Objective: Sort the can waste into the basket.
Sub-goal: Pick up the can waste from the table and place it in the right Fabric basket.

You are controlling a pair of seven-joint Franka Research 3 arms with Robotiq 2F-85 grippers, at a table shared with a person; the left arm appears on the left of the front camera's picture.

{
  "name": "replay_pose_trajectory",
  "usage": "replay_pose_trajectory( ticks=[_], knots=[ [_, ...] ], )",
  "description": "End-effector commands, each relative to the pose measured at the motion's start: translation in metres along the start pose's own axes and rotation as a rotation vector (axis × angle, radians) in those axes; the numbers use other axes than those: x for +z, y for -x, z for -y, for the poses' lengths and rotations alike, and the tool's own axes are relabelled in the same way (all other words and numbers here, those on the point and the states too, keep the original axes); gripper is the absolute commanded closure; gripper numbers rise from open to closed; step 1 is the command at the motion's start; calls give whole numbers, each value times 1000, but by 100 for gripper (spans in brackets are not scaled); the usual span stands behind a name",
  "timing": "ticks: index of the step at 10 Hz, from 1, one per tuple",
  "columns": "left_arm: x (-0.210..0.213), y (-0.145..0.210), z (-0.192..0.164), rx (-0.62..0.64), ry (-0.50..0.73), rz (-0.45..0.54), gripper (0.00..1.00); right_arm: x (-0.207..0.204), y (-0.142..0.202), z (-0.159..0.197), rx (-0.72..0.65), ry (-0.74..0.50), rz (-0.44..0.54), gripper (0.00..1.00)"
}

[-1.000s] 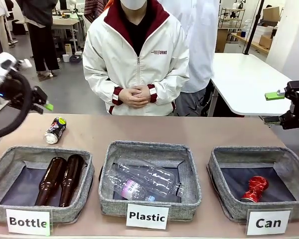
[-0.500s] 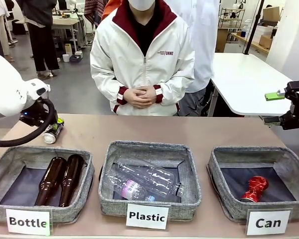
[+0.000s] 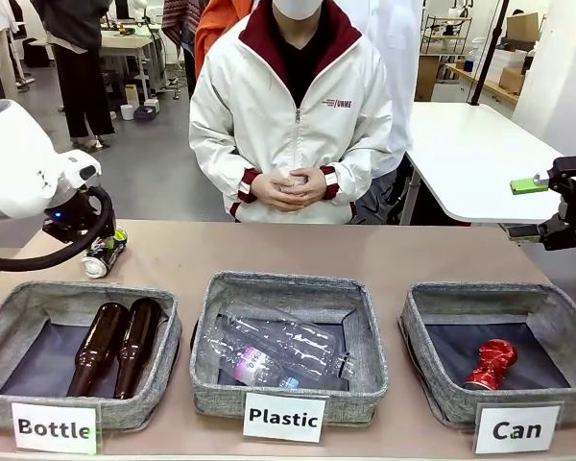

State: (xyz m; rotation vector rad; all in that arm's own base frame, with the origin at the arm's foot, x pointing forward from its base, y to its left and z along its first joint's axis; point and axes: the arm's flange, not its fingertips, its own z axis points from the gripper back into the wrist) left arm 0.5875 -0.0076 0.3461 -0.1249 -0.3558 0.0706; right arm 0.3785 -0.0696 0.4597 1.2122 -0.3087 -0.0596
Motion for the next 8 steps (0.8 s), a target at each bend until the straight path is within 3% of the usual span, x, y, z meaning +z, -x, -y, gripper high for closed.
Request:
replay_pose_trajectory(
  ticks=[1, 3, 8],
  knots=[
    [-2, -3, 4, -8, -10, -14, 51, 1, 3, -2, 11, 5, -9, 0],
    [-4, -3, 6, -15, -5, -17, 0, 1, 3, -2, 11, 5, -9, 0],
    [-3, -5, 3, -13, -19, -15, 0, 1, 3, -2, 11, 5, -9, 0]
  ],
)
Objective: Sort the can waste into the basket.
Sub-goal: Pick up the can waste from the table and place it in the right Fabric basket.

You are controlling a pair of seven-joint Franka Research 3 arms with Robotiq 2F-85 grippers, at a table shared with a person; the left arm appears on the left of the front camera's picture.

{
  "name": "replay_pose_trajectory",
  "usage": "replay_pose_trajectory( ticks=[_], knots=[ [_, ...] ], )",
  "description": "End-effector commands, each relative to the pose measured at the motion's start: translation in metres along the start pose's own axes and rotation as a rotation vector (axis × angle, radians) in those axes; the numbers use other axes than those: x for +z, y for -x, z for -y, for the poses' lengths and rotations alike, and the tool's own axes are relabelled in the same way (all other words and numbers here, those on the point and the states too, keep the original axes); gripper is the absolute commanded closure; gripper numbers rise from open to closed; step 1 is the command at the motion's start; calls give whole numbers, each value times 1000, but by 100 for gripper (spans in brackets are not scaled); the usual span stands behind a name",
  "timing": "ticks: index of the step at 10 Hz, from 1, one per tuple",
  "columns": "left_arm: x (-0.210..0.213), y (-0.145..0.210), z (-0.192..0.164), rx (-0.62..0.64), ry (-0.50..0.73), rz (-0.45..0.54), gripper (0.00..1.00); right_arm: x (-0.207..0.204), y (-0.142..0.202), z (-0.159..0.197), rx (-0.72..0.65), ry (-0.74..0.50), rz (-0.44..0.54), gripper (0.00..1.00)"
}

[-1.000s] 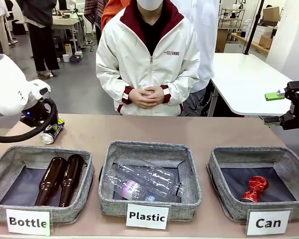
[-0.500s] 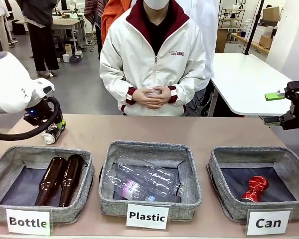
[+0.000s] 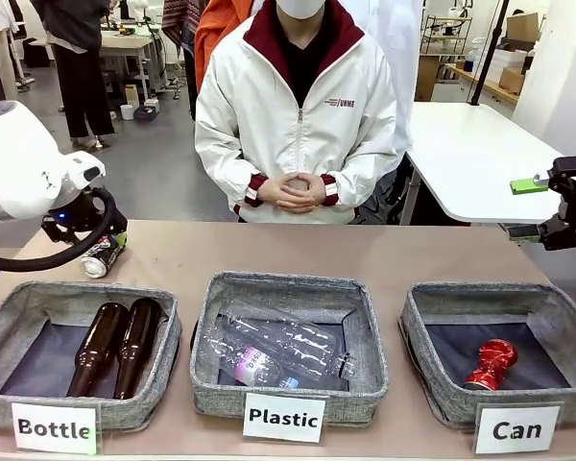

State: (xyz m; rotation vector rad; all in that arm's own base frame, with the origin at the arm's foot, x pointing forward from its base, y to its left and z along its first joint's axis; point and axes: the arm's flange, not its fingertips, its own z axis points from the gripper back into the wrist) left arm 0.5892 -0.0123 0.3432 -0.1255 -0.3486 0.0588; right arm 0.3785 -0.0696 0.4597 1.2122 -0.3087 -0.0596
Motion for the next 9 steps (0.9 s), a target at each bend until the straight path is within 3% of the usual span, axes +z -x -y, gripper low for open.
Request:
replay_pose_trajectory(
  ticks=[1, 5, 8, 9],
  knots=[
    [-3, -6, -1, -14, -22, -22, 0, 1, 3, -2, 11, 5, -9, 0],
    [-37, -16, -4, -66, -11, -126, 0, 1, 3, -2, 11, 5, -9, 0],
    [-39, -15, -6, -106, 2, -128, 0, 1, 3, -2, 11, 5, -9, 0],
    [-39, -14, -6, -91, -9, -139, 58, 1, 3, -2, 11, 5, -9, 0]
  ],
)
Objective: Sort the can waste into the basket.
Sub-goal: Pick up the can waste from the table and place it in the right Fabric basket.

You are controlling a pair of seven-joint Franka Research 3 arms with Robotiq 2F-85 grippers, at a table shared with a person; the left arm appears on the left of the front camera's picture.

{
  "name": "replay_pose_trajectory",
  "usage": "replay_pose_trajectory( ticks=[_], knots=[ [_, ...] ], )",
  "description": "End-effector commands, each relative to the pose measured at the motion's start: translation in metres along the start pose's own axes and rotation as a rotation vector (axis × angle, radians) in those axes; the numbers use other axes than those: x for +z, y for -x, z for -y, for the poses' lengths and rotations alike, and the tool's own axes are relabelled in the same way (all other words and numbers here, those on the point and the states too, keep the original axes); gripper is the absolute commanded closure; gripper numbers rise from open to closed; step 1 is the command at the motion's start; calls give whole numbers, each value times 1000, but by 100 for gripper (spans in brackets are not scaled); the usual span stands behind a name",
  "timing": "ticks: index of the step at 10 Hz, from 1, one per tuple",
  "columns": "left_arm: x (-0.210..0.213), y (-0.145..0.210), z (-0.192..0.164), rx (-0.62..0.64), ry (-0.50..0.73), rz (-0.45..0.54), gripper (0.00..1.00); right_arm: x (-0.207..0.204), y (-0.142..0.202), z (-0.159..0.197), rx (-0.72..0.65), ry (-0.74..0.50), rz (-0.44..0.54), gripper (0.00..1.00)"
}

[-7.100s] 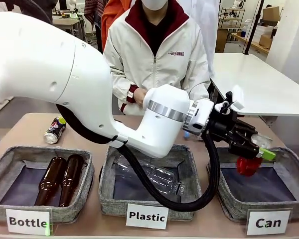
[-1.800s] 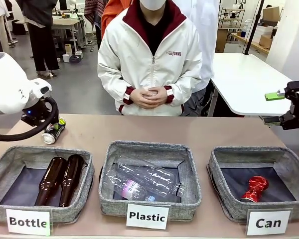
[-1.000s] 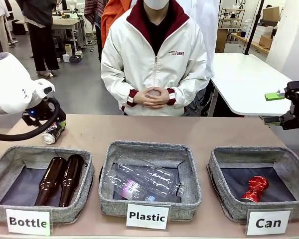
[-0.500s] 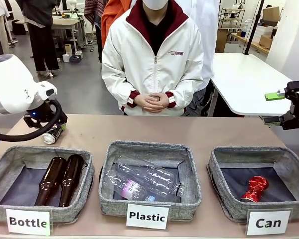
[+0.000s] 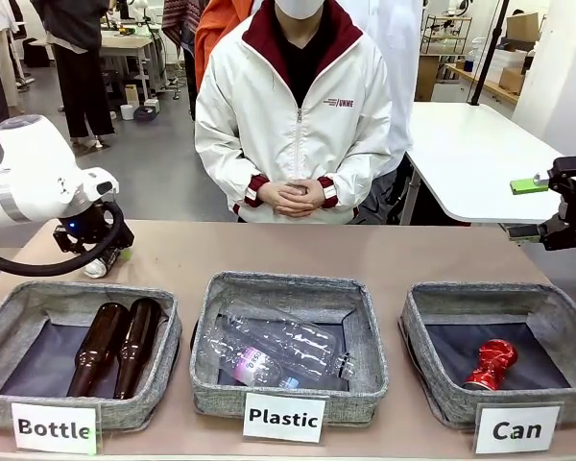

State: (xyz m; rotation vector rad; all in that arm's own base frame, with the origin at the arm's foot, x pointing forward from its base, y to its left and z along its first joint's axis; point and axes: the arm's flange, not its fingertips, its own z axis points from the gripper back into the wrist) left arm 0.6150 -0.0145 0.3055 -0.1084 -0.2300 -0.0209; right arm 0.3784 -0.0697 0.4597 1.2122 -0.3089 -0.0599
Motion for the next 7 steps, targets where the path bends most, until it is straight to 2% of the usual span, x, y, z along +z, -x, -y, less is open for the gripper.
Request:
replay_pose_trajectory(
  ticks=[1, 2, 3, 4, 7],
  knots=[
    [4, -2, -4, -18, -4, -23, 58, 1, 3, -2, 11, 5, -9, 0],
    [5, -2, -5, -22, -7, -21, 100, 1, 3, -2, 11, 5, -9, 0],
    [5, -1, -5, -22, -5, -17, 60, 1, 3, -2, 11, 5, -9, 0],
    [6, -1, -6, -30, -3, -11, 100, 1, 3, -2, 11, 5, -9, 0],
    [20, 3, -8, -38, 17, 22, 100, 1, 3, -2, 11, 5, -9, 0]
  ],
)
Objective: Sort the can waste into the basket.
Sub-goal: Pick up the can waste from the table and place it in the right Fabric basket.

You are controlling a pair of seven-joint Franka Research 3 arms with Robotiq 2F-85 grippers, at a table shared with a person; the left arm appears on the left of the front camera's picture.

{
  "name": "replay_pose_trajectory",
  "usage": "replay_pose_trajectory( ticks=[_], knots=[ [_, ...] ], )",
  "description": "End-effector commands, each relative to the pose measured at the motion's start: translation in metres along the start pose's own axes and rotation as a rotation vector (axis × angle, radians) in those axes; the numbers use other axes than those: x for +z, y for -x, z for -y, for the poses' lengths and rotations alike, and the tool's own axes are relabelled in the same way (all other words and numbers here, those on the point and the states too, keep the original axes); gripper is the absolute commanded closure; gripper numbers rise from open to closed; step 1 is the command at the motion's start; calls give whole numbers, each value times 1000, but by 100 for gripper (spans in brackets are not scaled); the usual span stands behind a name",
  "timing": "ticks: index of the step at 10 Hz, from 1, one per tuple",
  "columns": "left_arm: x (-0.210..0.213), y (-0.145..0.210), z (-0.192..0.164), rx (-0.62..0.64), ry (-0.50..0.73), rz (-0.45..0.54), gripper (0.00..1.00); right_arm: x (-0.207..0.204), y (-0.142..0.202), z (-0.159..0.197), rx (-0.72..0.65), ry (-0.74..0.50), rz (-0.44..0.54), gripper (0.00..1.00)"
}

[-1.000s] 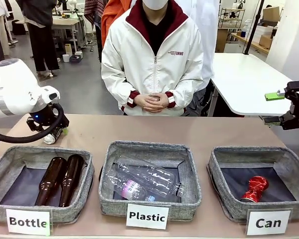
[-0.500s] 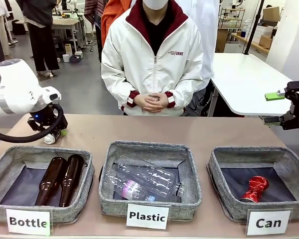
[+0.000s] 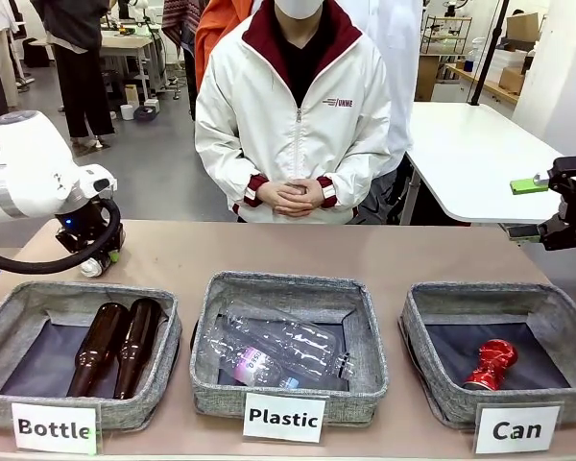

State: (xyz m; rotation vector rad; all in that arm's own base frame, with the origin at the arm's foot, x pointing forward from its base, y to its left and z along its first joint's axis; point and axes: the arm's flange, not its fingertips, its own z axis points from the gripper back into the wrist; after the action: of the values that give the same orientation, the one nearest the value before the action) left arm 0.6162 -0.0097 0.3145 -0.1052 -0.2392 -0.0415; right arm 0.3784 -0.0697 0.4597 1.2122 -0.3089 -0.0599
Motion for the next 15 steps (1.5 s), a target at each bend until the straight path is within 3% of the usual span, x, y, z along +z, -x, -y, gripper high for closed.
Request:
replay_pose_trajectory(
  ticks=[1, 3, 4, 5, 7, 8, 10, 11, 12, 15],
  knots=[
    [23, 9, -5, -26, 37, 40, 100, 1, 3, -2, 11, 5, -9, 0],
    [82, 26, -10, -41, 112, 123, 100, 1, 3, -2, 11, 5, -9, 0],
    [135, 55, -11, -102, 212, 160, 100, 1, 3, -2, 11, 5, -9, 0],
    [179, 94, -11, -198, 341, 113, 100, 1, 3, -2, 11, 5, -9, 0],
    [227, 181, -14, -462, 513, 63, 100, 1, 3, -2, 11, 5, -9, 0],
    [230, 217, -19, -684, 528, 58, 100, 1, 3, -2, 11, 5, -9, 0],
    [223, 269, -18, -1129, 535, 34, 100, 1, 3, -2, 11, 5, -9, 0],
    [218, 277, -15, -1201, 546, 69, 100, 1, 3, -2, 11, 5, -9, 0],
    [225, 264, -8, -816, 586, 16, 100, 1, 3, -2, 11, 5, -9, 0],
    [225, 264, -8, -816, 586, 16, 100, 1, 3, -2, 11, 5, -9, 0]
  ],
)
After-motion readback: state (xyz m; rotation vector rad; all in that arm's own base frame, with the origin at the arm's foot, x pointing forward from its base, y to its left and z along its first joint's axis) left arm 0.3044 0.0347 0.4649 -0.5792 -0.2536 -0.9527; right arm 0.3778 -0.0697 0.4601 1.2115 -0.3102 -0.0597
